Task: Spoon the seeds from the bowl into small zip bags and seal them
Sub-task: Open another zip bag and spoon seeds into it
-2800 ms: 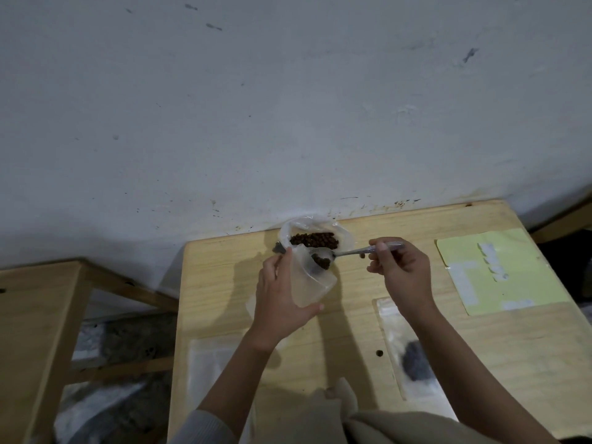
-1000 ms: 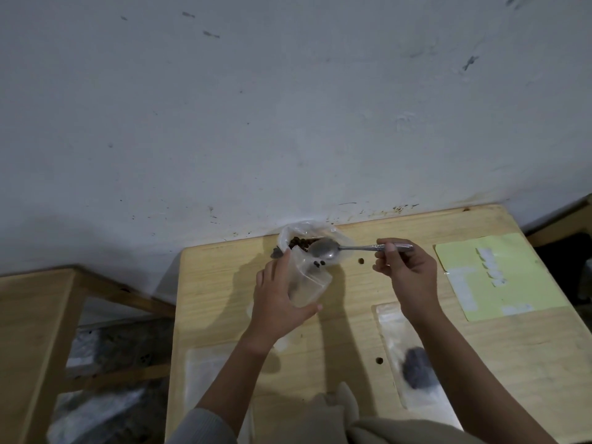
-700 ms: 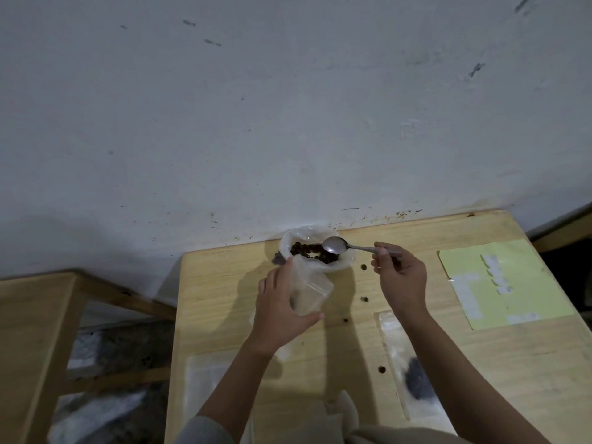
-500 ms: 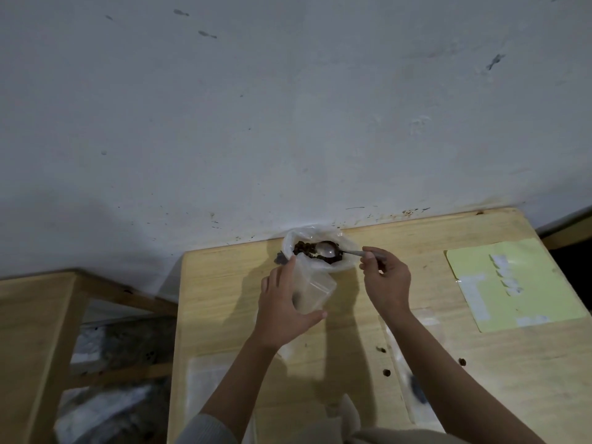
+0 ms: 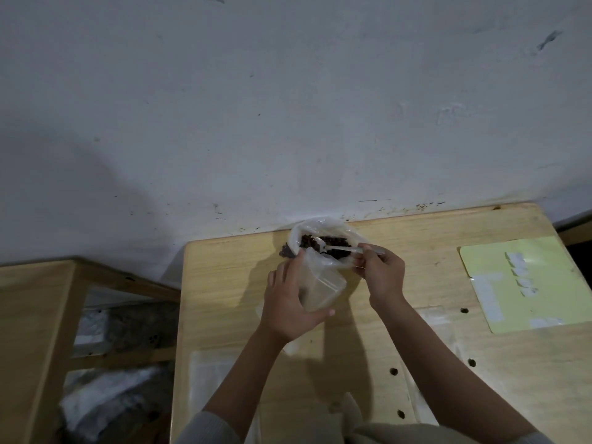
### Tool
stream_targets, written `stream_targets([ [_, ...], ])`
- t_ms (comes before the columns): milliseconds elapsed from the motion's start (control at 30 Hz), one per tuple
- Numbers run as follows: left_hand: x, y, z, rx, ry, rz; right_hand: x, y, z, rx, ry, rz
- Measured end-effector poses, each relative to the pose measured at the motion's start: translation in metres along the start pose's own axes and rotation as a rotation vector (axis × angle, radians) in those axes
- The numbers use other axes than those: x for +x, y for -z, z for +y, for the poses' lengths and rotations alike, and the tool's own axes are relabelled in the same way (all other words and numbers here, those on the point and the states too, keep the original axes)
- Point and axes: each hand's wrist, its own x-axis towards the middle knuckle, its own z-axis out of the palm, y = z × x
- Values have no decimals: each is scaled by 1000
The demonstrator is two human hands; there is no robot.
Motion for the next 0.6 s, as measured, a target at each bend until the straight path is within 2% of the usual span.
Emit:
stream_targets([
  [467, -16, 4, 3, 41, -16, 55, -19, 44, -34, 110, 63, -41],
  [600, -18, 7, 6, 43, -3, 92, -31, 59, -40, 76, 152, -88],
])
